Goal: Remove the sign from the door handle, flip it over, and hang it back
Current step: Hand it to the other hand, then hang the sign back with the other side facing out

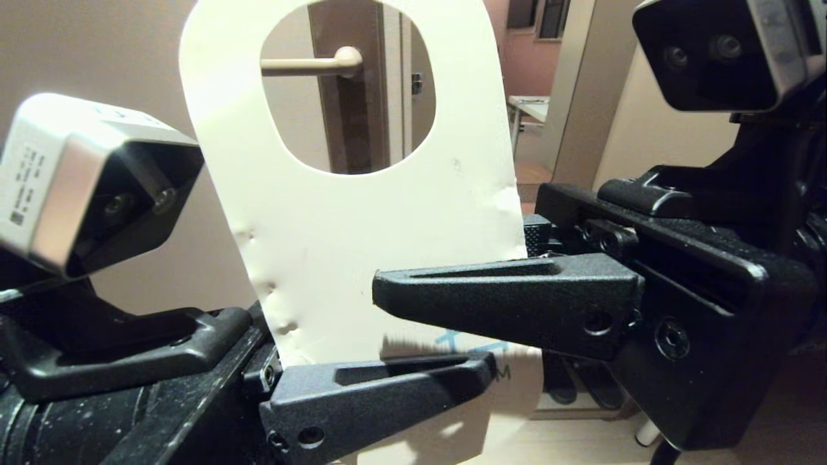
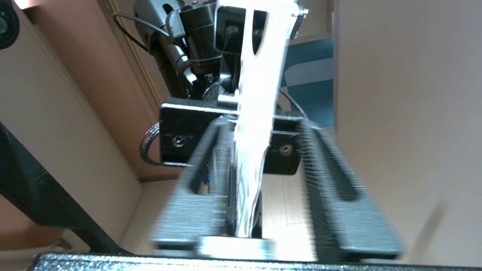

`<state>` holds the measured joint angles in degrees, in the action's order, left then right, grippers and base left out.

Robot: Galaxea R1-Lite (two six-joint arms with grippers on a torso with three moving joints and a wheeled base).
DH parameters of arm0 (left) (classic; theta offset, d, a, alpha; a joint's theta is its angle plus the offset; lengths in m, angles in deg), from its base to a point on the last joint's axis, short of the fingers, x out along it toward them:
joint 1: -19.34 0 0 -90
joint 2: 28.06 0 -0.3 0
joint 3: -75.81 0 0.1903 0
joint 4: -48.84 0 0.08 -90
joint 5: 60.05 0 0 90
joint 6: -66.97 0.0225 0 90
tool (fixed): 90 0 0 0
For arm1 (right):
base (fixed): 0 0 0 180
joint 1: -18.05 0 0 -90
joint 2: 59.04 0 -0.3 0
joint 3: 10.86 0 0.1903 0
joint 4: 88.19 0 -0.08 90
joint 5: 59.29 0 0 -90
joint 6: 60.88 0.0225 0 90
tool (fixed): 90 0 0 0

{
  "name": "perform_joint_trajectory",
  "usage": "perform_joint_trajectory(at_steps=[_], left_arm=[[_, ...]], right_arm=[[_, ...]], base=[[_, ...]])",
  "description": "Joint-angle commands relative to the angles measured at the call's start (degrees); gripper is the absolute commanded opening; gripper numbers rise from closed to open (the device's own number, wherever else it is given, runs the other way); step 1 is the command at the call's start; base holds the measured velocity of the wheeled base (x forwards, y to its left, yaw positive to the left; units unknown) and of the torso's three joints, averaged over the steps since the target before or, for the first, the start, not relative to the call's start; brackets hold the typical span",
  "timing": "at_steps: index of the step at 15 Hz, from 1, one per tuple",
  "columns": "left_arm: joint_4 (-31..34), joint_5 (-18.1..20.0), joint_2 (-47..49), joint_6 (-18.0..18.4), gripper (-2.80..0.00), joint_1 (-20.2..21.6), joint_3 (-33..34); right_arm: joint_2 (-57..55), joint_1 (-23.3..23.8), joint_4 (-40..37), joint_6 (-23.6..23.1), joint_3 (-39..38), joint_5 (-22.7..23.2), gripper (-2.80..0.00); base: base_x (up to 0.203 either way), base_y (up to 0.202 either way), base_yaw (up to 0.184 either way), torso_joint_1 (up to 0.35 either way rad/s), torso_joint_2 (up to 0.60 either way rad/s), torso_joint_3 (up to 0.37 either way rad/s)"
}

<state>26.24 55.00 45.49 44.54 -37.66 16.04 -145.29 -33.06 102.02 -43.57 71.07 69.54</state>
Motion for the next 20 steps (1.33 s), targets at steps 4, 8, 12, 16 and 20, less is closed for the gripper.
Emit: perform_joint_trajectory(at_steps=[4, 8, 12, 16, 20], left_arm=[[-0.35, -0.07, -0.16, -0.16, -2.8, 0.32, 0.36], [-0.26, -0.18, -2.33, -0.08, -2.8, 2.39, 2.76], [-0.01, -0.34, -4.86, 0.4, -2.8, 9.14, 5.79], [0.09, -0.41, -7.59, 1.46, -2.8, 17.37, 9.06], [0.14, -0.37, -9.44, 3.82, -2.8, 28.82, 11.78]], right_arm=[[0.72, 0.04, 0.17, 0.0, -0.64, -0.3, 0.0], [1.59, 0.25, 0.18, 0.0, -2.09, -5.21, 0.0], [2.79, 0.48, 0.09, -0.16, -4.62, -12.51, 0.0], [2.64, 2.83, -0.06, -0.42, -5.61, -25.97, 0.0], [2.88, 11.91, -0.33, -3.47, -9.57, -36.36, 0.0]], base=[[0.0, 0.0, 0.0, 0.0, 0.0, 0.0], [0.0, 0.0, 0.0, 0.0, 0.0, 0.0], [0.0, 0.0, 0.0, 0.0, 0.0, 0.0], [0.0, 0.0, 0.0, 0.0, 0.0, 0.0], [0.0, 0.0, 0.0, 0.0, 0.0, 0.0]])
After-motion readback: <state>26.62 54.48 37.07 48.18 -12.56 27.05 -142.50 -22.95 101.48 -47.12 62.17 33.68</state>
